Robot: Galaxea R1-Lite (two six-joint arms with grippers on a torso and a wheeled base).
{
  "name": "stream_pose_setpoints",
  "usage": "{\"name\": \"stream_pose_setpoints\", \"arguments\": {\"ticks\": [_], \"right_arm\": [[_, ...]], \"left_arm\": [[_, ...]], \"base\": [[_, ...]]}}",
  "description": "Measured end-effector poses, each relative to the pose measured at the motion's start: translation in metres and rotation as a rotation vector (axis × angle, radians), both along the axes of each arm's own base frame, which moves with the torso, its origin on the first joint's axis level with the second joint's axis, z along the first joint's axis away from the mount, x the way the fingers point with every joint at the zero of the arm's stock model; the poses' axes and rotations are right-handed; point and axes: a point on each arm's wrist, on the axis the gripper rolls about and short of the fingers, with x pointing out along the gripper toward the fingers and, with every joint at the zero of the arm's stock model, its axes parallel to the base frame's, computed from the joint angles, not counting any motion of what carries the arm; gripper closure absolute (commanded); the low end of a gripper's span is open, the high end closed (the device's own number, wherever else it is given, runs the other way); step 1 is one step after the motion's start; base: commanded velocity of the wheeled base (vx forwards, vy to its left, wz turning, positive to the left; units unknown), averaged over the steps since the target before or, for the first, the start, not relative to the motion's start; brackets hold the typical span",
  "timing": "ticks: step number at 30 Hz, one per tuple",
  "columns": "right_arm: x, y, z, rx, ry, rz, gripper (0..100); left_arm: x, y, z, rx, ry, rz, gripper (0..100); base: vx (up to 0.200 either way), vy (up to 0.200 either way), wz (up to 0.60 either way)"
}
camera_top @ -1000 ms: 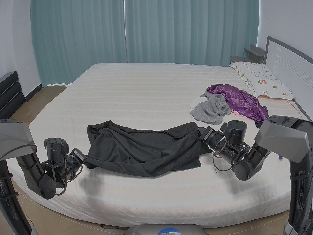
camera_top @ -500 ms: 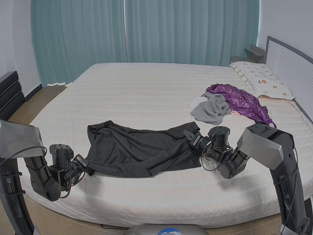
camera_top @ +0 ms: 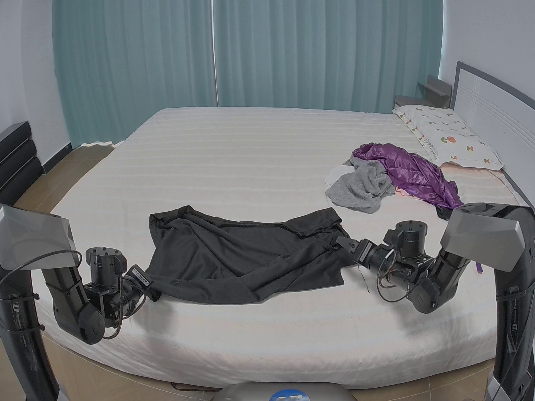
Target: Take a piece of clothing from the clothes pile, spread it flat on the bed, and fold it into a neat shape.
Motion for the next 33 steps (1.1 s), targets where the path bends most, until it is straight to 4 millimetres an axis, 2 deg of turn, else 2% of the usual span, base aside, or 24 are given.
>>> {"name": "stream_pose_setpoints", "arguments": {"ticks": [5, 12, 20, 33], "right_arm": [[-0.024, -0.004, -0.005, 0.026, 0.094, 0.035, 0], [-0.039, 0.008, -0.018, 0.059, 0.211, 0.064, 0], [-0.037, 0.014, -0.023, 0.062, 0.259, 0.074, 0], [-0.015, 0.030, -0.025, 0.046, 0.298, 0.087, 0]], "left_arm": [[-0.001, 0.000, 0.000, 0.001, 0.003, -0.001, 100], [-0.002, 0.000, 0.000, 0.001, 0.003, -0.002, 100], [-0.002, 0.000, 0.001, 0.000, 0.003, -0.002, 100], [-0.002, 0.000, 0.001, 0.000, 0.001, -0.002, 100]], "base": [[0.000, 0.000, 0.00], [0.000, 0.000, 0.00], [0.000, 0.000, 0.00], [0.000, 0.000, 0.00]]}}
